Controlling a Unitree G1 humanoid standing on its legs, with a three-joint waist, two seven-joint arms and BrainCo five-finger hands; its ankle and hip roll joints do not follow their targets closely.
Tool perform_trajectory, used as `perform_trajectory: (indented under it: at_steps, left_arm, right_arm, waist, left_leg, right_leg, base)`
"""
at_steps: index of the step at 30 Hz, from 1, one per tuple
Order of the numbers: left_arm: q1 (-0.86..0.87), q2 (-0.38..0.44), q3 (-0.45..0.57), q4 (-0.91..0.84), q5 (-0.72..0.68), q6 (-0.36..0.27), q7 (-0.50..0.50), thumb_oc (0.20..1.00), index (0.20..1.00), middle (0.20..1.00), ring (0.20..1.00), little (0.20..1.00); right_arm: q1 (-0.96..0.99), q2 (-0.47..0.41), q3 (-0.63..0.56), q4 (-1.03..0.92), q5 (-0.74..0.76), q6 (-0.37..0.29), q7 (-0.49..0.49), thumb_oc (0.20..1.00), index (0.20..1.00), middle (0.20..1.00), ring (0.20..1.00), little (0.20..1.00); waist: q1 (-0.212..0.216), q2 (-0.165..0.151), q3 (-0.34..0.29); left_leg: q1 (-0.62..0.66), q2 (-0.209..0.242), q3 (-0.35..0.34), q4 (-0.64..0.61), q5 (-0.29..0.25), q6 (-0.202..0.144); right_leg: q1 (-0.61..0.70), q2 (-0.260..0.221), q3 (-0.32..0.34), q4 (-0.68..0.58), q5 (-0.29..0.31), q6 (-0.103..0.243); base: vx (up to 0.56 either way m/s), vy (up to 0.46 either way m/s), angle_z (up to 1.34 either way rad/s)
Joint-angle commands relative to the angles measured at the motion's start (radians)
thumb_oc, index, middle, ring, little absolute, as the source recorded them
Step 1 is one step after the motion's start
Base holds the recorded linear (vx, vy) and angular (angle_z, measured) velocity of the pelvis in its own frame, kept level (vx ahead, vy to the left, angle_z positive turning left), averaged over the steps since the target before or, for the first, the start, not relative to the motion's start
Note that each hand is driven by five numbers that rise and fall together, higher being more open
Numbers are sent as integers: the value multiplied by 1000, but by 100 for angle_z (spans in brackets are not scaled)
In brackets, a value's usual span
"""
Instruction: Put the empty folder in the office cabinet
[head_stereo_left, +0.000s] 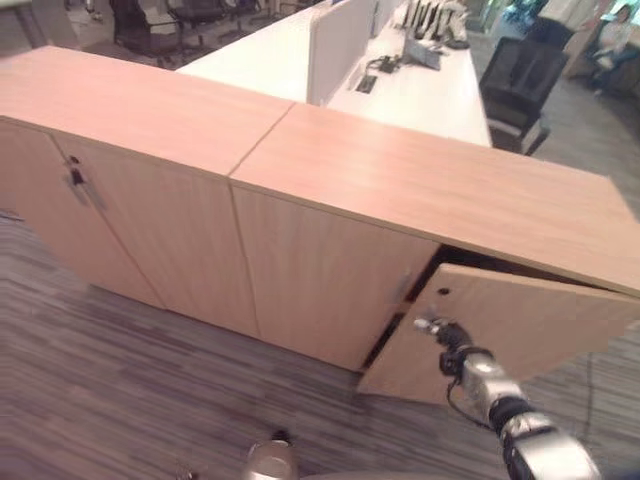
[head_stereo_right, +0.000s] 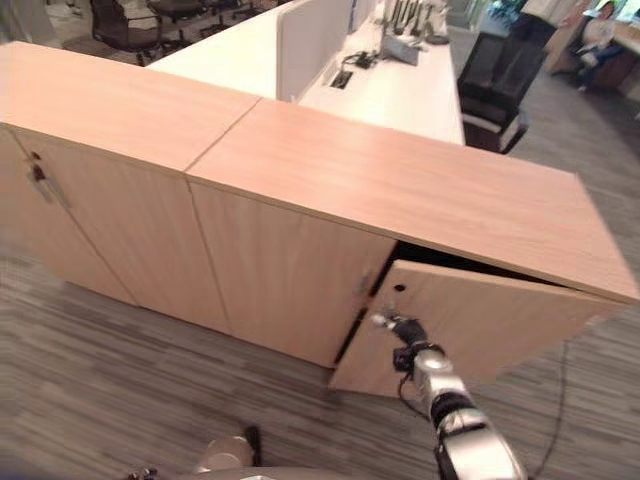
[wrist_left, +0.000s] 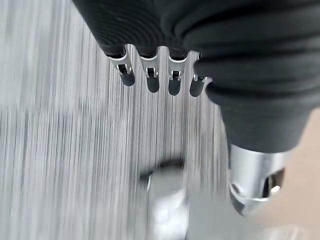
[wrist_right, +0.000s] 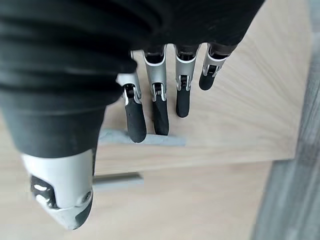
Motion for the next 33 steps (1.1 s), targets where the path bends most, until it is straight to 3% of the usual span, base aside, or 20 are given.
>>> perform_trajectory:
  at_steps: [1,2,3,11,15,24,30,33]
  left_arm:
    - [-30,-27,-23,-21,-66,-28,-17,1000,1000,1000,1000,1000]
    - [-42,-9,-28,0,-57,-32,-11,1000,1000,1000,1000,1000]
    - [-38,-13,-26,2,-53,-32,-22,1000,1000,1000,1000,1000]
    - [15,-43,-38,17,-30,-29,-33,1000,1000,1000,1000,1000]
    - [-10,-17,-30,74,-25,-18,-61,1000,1000,1000,1000,1000]
    - [-23,-21,39,129,-36,-13,-58,1000,1000,1000,1000,1000]
    - [-16,-39,111,142,-15,-15,-66,1000,1000,1000,1000,1000]
    - [-12,-33,128,137,-1,-22,-74,1000,1000,1000,1000,1000]
  right_arm:
    - [-121,-62,-48,-98,171,-106,4,1000,1000,1000,1000,1000]
    - [-143,-105,-75,-32,190,-95,6,1000,1000,1000,1000,1000]
    - [-172,-154,-120,9,219,-109,-10,1000,1000,1000,1000,1000]
    - [-211,-275,-163,136,233,-83,-5,1000,1000,1000,1000,1000]
    - [-211,-271,-131,124,212,-78,10,1000,1000,1000,1000,1000]
    - [-69,-122,-97,-20,178,-101,22,1000,1000,1000,1000,1000]
    - [270,81,-16,-130,33,-76,89,1000,1000,1000,1000,1000]
    - [374,110,13,-139,-58,-57,111,1000,1000,1000,1000,1000]
  waist:
    - [-2,-15,-5]
    - [-11,-29,-14]
    - [-2,-41,-37]
    - [3,-17,-78]
    - [-17,-2,-86]
    - [-79,30,-98]
    - [-149,47,-94]
    - [-170,48,-94]
  left_leg:
    - [67,45,-147,-52,-23,-101]
    - [75,43,-175,-66,-30,-118]
    - [83,37,-198,-74,-32,-125]
    - [130,75,-233,-129,-9,-165]
    - [143,95,-231,-140,-2,-181]
    - [185,134,-187,-151,3,-203]
    - [216,139,-104,-151,-8,-202]
    - [228,132,-72,-151,-19,-194]
  right_leg:
    - [238,156,-71,-516,-122,-62]
    - [265,151,-34,-649,-100,-60]
    - [297,153,-39,-687,-77,-60]
    - [388,191,-98,-769,-79,-71]
    - [394,210,-99,-775,-94,-79]
    - [392,243,-67,-775,-116,-103]
    - [362,245,-20,-775,-100,-102]
    - [345,236,8,-775,-87,-94]
  base:
    - [155,-160,139]
    - [289,-267,86]
    - [228,-195,7]
    - [127,-127,30]
    - [39,-68,10]
    - [25,-46,-17]
    - [-6,30,-33]
    - [-38,99,-52]
